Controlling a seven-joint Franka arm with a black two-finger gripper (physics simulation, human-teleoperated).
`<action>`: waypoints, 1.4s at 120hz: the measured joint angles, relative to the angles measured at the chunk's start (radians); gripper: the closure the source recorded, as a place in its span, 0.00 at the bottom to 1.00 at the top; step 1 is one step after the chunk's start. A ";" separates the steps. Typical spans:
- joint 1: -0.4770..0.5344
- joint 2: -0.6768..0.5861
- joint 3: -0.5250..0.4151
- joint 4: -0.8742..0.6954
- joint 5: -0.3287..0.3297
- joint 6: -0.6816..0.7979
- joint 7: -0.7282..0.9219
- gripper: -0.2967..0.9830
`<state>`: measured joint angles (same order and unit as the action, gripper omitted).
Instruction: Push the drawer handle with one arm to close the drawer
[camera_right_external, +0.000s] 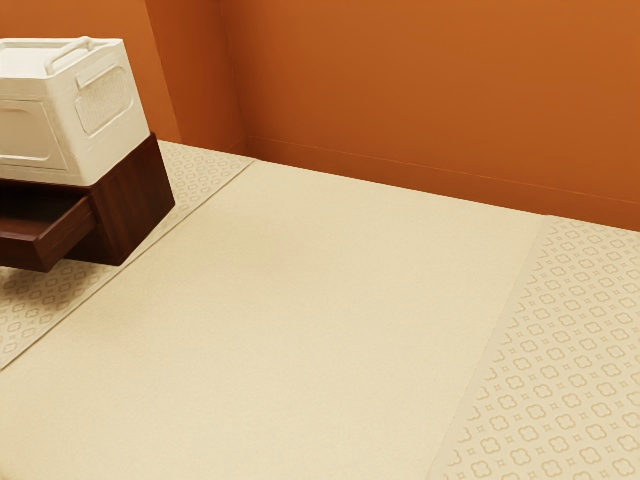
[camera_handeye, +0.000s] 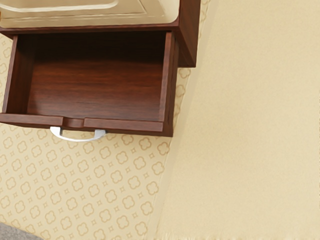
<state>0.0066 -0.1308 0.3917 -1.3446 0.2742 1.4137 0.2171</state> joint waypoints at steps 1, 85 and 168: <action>-0.001 0.001 0.000 -0.001 0.000 0.000 0.002 0.23; 0.020 -0.105 0.178 -0.531 -0.020 0.137 0.103 0.73; 0.045 0.077 0.359 -0.695 -0.083 0.663 0.145 0.84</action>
<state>0.0516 -0.0538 0.7510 -2.0396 0.1907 2.0769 0.3617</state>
